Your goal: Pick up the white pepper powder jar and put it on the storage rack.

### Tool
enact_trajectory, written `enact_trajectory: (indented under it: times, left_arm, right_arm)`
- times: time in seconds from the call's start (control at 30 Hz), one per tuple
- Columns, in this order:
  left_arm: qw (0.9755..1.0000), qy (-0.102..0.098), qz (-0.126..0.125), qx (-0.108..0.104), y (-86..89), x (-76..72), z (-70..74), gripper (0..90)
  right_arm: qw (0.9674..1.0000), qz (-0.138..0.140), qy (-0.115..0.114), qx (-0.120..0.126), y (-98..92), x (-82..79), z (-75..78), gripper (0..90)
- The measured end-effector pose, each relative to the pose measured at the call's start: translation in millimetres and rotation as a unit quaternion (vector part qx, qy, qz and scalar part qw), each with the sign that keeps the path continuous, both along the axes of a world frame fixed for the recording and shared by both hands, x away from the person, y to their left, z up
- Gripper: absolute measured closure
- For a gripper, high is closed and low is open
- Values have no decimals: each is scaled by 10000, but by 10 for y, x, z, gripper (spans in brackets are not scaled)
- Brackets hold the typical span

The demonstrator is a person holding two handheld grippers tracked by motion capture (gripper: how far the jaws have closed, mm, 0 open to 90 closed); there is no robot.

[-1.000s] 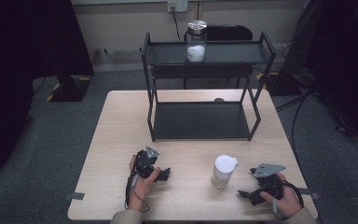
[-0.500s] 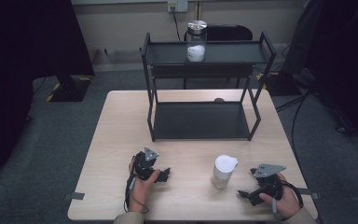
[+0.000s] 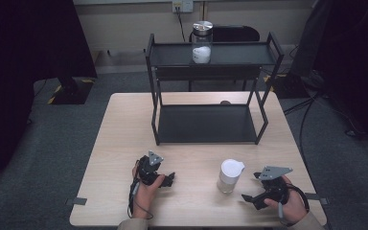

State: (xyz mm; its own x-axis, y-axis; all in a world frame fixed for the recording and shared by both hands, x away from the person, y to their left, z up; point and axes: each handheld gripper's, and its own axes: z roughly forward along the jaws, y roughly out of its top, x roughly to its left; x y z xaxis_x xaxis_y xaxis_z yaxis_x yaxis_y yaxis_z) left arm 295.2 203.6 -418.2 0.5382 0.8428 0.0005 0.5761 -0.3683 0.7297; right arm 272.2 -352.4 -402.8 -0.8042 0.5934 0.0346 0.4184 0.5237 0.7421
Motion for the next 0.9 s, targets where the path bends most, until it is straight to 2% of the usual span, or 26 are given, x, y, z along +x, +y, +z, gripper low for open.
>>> enact_trajectory:
  times: [0.2,0.47,0.53,0.6,0.7,0.77,0.87,0.9]
  left_arm:
    - [10000,0,-1,1,0,0,0,0]
    - [10000,2,5,-4,-1,-1,-1,0]
    - [10000,1,5,-5,-1,-1,-1,0]
    - [10000,0,4,-4,-1,-1,-1,0]
    - [10000,2,3,-4,0,-1,0,0]
    - [10000,3,4,-5,0,-1,-1,0]
    - [10000,-1,-1,1,0,0,0,0]
    - [10000,1,-1,1,0,0,0,0]
  right_arm:
    - [9996,15,-58,293,95,-41,22,12]
    - [9977,14,36,679,270,21,2,12]
    - [9963,18,80,861,299,42,-26,15]
    - [9953,17,44,967,348,44,-48,46]
    - [9955,-41,-102,938,459,31,-67,93]
    - [9946,-93,-168,1017,504,31,-102,129]
    - [9940,-213,-349,1014,551,2,-122,274]
    - [9937,-215,-354,1041,543,10,-125,277]
